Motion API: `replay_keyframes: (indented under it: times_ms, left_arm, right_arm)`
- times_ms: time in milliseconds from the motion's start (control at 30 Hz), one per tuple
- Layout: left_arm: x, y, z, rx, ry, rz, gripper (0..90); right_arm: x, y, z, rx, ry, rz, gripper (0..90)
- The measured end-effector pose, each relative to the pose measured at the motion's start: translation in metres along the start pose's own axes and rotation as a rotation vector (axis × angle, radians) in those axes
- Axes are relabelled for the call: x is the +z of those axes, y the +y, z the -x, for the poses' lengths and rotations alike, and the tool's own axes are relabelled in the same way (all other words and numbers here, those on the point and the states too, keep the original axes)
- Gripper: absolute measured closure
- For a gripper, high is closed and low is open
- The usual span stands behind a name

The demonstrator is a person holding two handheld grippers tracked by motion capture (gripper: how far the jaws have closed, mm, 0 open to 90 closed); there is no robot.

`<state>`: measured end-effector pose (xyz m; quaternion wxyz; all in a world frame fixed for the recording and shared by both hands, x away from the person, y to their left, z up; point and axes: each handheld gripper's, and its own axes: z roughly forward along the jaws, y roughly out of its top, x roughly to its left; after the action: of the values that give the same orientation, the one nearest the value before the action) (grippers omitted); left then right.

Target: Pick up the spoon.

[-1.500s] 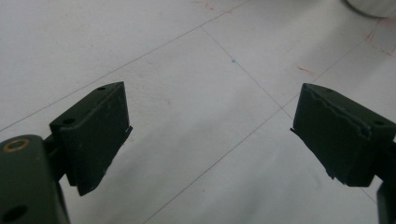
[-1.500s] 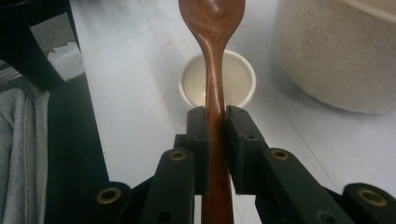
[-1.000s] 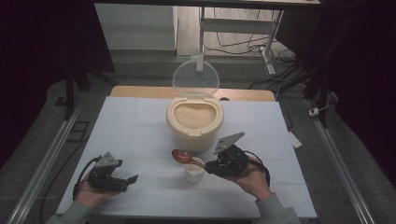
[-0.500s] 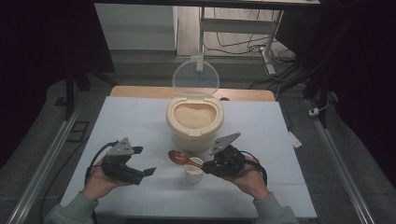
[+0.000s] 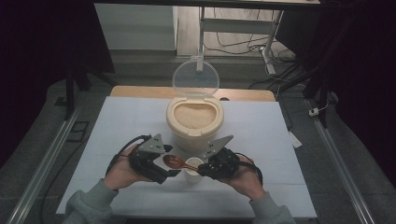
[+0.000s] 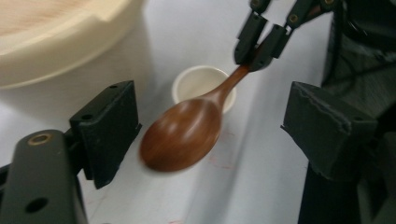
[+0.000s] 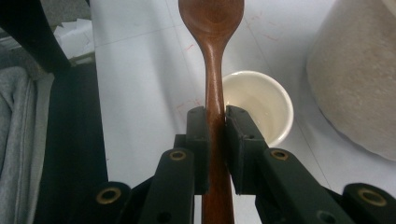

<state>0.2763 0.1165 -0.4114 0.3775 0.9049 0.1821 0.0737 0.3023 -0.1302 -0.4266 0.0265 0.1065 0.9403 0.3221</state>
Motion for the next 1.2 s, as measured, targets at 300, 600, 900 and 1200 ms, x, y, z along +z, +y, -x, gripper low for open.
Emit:
replay_keyframes:
  times_ms: [300, 600, 900, 1200]
  left_arm:
    - [0.031, 0.012, -0.001, 0.059, -0.105, -0.137, 29.1]
    - [0.044, 0.011, -0.002, 0.087, -0.161, -0.222, 42.9]
    - [0.055, 0.008, 0.003, 0.156, -0.221, -0.275, 72.3]
    - [0.059, 0.006, 0.004, 0.150, -0.222, -0.266, 77.1]
  right_arm:
    - [0.007, 0.006, -0.009, -0.073, 0.007, -0.019, 79.6]
    - [0.010, 0.009, -0.018, -0.156, 0.008, -0.040, 79.6]
    - [0.010, 0.010, -0.025, -0.257, 0.002, -0.042, 79.5]
    - [0.007, 0.008, -0.024, -0.240, -0.010, -0.007, 75.0]
